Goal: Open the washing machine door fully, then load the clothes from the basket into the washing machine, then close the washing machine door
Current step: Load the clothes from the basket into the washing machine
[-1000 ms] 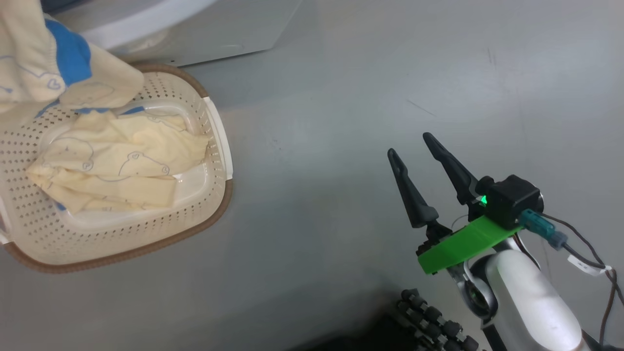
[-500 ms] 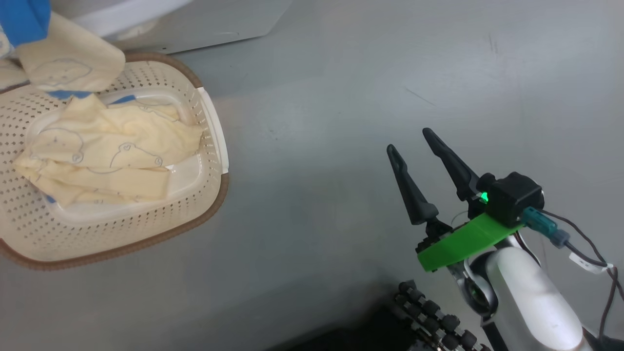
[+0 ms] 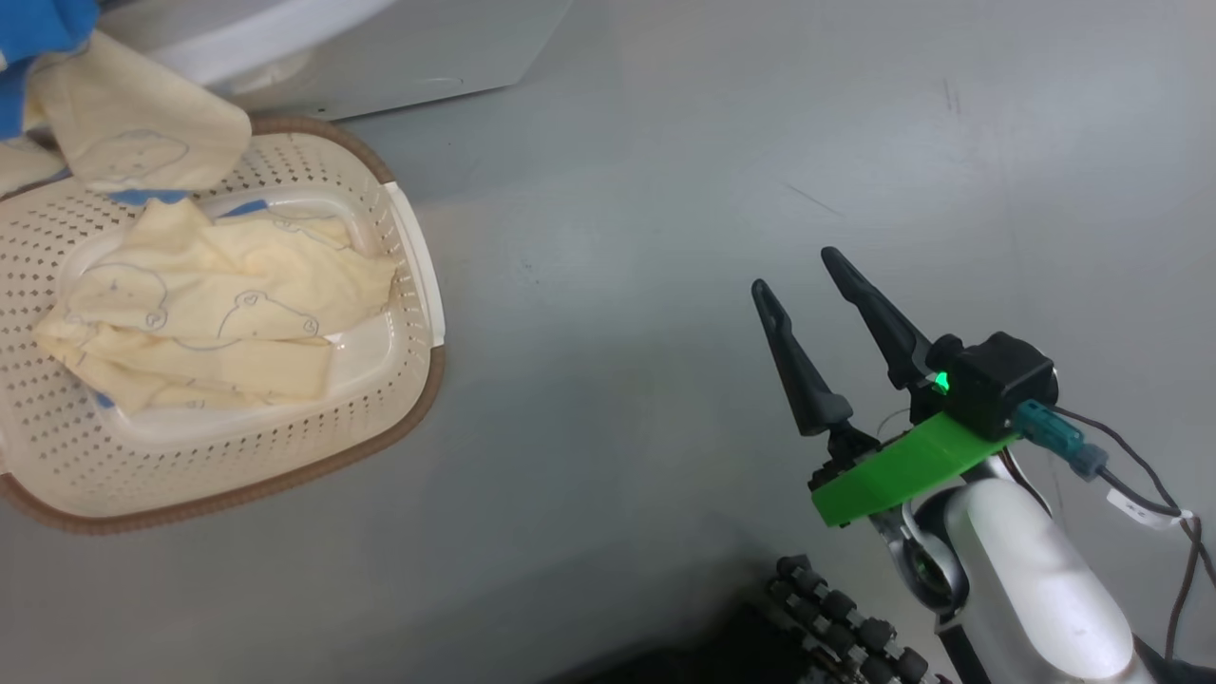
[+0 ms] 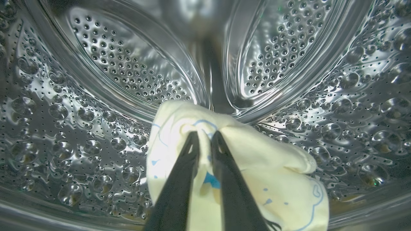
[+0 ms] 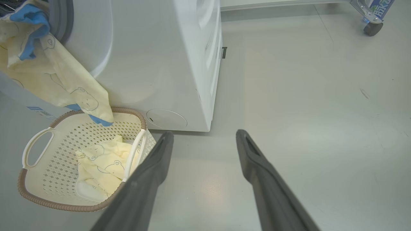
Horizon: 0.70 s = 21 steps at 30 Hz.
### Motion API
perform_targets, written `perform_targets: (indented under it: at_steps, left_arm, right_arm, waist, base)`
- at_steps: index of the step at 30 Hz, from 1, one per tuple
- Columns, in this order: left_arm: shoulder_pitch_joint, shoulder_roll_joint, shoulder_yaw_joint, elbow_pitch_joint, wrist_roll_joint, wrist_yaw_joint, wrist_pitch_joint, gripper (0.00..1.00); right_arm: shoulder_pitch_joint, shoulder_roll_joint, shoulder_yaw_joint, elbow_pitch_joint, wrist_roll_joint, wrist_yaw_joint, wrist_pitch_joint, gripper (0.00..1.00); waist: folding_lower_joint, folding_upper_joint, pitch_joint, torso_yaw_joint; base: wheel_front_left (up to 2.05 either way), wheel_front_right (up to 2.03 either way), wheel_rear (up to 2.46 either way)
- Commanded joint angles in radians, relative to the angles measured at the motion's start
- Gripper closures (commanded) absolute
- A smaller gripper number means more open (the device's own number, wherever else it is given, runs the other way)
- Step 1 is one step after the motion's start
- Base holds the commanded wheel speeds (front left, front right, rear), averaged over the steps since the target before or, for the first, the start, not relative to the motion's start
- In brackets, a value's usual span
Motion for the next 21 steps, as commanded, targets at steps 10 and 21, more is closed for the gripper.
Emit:
perform_targets:
  at_steps: [10, 21]
  left_arm:
    - [-0.063, 0.002, -0.006, 0.070, -0.019, -0.001, 0.108, 0.00]
    - [-0.050, -0.046, -0.007, 0.099, -0.052, 0.019, 0.078, 0.00]
  right_arm:
    - [0.016, -0.001, 0.018, -0.017, 0.015, 0.004, -0.007, 0.00]
    - [0.008, -0.001, 0.004, -0.012, 0.008, 0.004, -0.007, 0.00]
  waist:
    - [0.0000, -0.0001, -0.013, 0.008]
    - [0.0000, -0.0001, -0.045, 0.042]
  base:
    - [0.00, 0.00, 0.00]
    - [0.00, 0.00, 0.00]
